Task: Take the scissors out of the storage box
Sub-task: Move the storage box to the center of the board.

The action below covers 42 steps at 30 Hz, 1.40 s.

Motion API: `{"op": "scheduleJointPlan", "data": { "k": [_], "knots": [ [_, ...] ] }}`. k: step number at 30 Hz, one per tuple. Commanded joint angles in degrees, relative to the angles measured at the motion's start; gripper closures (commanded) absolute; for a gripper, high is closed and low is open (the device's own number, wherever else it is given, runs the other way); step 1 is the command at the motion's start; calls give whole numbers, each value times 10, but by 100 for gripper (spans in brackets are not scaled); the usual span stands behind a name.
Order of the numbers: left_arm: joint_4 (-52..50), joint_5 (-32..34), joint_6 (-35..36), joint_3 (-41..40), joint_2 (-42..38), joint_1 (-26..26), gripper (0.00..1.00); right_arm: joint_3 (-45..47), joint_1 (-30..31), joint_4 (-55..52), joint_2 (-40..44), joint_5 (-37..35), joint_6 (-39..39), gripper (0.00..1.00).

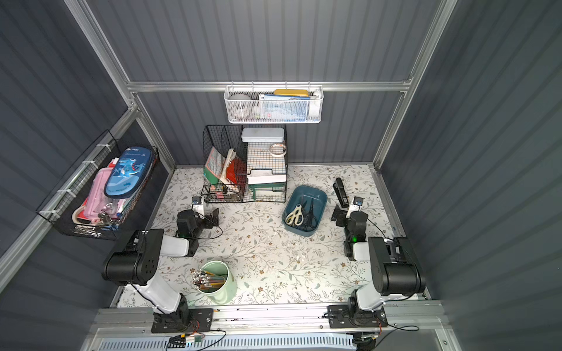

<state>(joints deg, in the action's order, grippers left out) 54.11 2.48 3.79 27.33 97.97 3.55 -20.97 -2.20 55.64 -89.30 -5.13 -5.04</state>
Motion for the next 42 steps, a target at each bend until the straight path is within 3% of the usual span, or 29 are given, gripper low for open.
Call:
{"op": "scheduleJointPlan", "data": {
  "k": [1, 19, 22, 24, 29, 36, 42],
  "knots": [
    [-4, 2, -6, 6, -2, -1, 1, -2, 2, -4, -2, 3, 6, 1],
    [3, 4, -13, 3, -8, -1, 1, -17, 3, -33, 7, 18, 12, 1],
    [-73, 31, -24, 36, -26, -1, 1, -46, 11, -130, 56, -3, 17, 1],
    [-195, 33, -24, 87, -52, -1, 1, -66, 27, -200, 87, -33, 22, 1],
    [-326, 62, -43, 141, -132, 0, 1, -129, 113, -387, 160, -122, 1, 2],
    [-544, 119, -52, 239, -184, 18, 1, -208, 207, -572, 186, -124, -134, 3],
    [-686, 198, -48, 341, -151, 94, 1, -275, 257, -678, 116, -124, -273, 9]
  ]
}}
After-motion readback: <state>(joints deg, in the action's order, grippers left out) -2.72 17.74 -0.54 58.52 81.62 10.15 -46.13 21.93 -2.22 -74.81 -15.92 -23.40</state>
